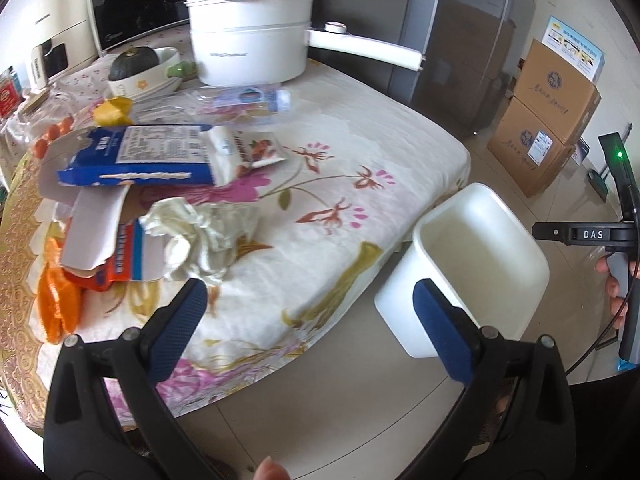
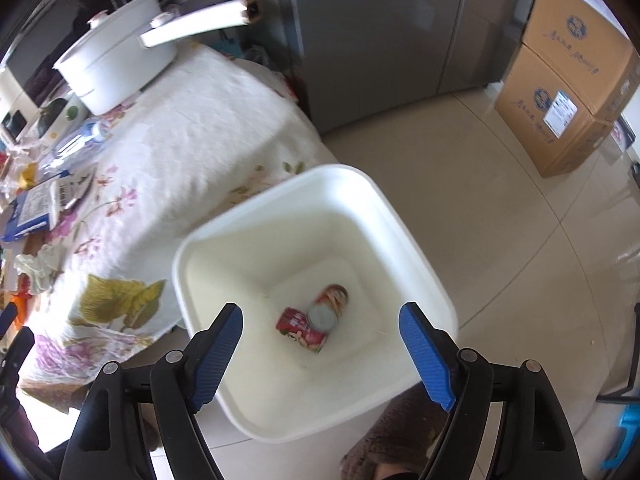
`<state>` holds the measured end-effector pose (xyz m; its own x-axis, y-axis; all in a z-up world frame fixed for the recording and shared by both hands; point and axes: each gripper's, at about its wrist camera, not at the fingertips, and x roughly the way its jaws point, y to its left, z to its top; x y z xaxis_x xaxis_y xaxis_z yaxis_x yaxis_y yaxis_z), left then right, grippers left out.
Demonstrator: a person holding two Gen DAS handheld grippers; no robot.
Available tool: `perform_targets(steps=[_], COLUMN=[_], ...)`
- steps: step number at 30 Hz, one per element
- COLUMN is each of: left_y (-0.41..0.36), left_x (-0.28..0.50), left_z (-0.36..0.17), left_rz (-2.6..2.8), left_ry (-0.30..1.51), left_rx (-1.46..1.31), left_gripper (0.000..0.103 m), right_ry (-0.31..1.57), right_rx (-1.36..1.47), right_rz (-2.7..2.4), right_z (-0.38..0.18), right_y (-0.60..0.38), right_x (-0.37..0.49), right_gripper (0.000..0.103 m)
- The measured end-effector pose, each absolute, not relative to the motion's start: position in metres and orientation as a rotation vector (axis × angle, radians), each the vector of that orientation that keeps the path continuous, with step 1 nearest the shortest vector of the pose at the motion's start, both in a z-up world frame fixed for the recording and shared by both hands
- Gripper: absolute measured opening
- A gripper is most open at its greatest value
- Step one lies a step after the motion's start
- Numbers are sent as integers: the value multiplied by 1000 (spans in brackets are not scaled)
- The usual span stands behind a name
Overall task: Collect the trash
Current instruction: 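Grasp the orange peel with the left gripper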
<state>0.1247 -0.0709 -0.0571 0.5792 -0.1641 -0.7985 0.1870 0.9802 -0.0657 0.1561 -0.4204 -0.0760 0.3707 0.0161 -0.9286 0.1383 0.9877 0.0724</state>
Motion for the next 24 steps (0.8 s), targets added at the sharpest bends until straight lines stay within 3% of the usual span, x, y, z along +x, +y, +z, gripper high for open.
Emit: perform_targets(steps=[14,24], left_y=[22,102], left_x=[109,106], left_z=[-45,-68], left_rz=[-79,47], left_ry=[838,859], left_rx=[-60,-128], left_gripper=[102,102], right_ry=[1120,1103], right_rx=[102,31], right_rz=[59,135], right_z=[-49,-45], right_y=[-345,-285], right_x=[160,167], right_gripper=[83,84])
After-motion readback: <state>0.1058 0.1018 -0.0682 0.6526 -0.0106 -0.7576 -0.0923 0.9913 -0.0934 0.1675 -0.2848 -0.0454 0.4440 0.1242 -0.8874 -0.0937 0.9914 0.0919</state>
